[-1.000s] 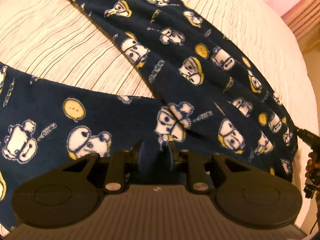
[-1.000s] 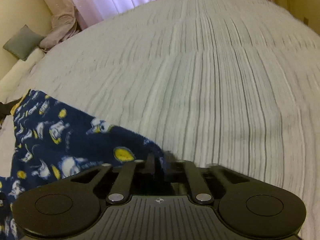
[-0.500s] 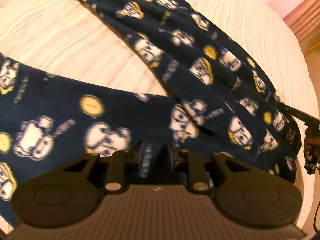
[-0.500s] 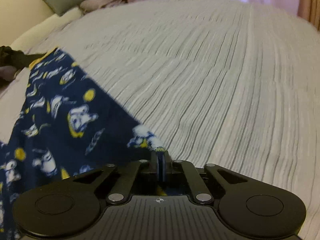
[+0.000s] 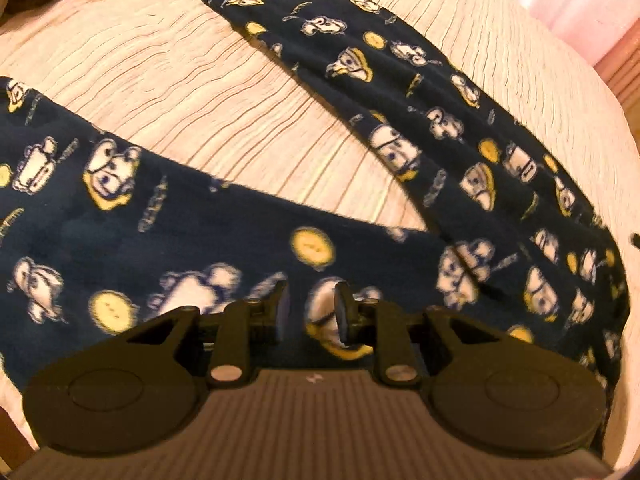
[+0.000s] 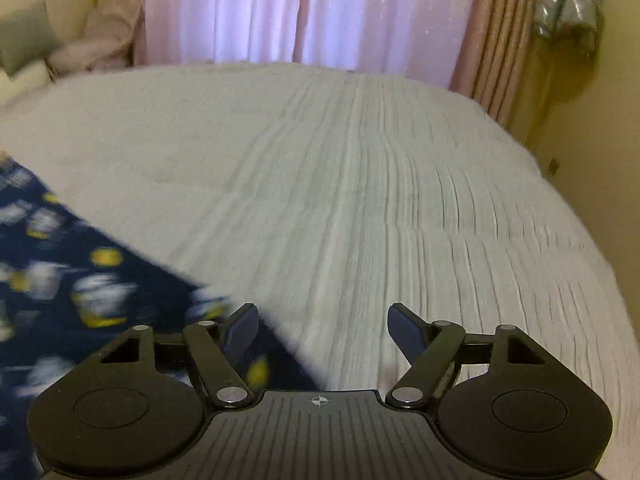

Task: Fold clothes
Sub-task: 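Lay the pajamas flat with both grippers and open them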

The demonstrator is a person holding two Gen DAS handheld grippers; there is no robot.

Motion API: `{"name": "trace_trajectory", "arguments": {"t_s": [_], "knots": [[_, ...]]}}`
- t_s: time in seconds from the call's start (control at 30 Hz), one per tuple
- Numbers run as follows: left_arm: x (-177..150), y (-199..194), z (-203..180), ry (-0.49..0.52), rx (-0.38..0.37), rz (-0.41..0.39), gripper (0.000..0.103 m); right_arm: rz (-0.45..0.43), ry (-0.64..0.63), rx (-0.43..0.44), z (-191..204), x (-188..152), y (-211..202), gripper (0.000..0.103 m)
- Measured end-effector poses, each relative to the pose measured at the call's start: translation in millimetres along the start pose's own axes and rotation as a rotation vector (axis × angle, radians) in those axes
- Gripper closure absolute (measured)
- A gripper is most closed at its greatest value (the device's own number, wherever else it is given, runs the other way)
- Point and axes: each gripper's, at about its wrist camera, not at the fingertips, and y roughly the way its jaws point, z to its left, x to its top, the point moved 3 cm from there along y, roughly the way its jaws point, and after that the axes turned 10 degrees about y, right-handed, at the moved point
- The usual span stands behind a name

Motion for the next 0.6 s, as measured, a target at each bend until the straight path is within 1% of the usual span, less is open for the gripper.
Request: {"name": "trace_trajectory", "arguments": {"t_s": [0.03,0.1,0.17,0.2,0.3,0.43,0.5,0.53,0.6], "knots": [[-3.0,1.6,3.3,0.01,0.002,0.01,0.084,-0.001,0.021,0.019,1.3,-4.9,-19.6,0.027],[-9.3,3.0,9.3,0.031,-0.009,0.022,0.084,0.019,0.026,0.066,16.3,-35.3,-63.4,0.027],[-15.5,3.1,14.7,0.058,-0.025,0.027,0.084,0.054,0.035,0.061,35.6,-76.5,-99.3,0.027],[-19.1,1.4,17.5,0.087,-0.031,0.019,0.084,0.072,0.039,0.057,45.1,-97.2,-116.9,0.027],[-33.2,-4.5,32.4,0.165,-0.044,0.011,0.084,0.176,0.079,-0.042,66.1,-167.5,-151.3,0.027],[-55.3,-21.1,69.3,0.233,-0.051,0.025,0.084,0.261,0.116,-0.212,80.2,-214.2,-187.1,0.028],[-60.4,-34.7,91.7,0.253,-0.035,0.01,0.084,0.303,0.134,-0.297,87.3,-237.5,-205.4,0.027],[-62.6,-41.5,103.3,0.262,-0.023,0.0,0.084,0.322,0.144,-0.337,91.4,-248.3,-214.5,0.027],[-65.5,-52.6,127.5,0.27,0.005,-0.018,0.084,0.265,0.161,-0.308,113.4,-233.6,-223.0,0.027]]}}
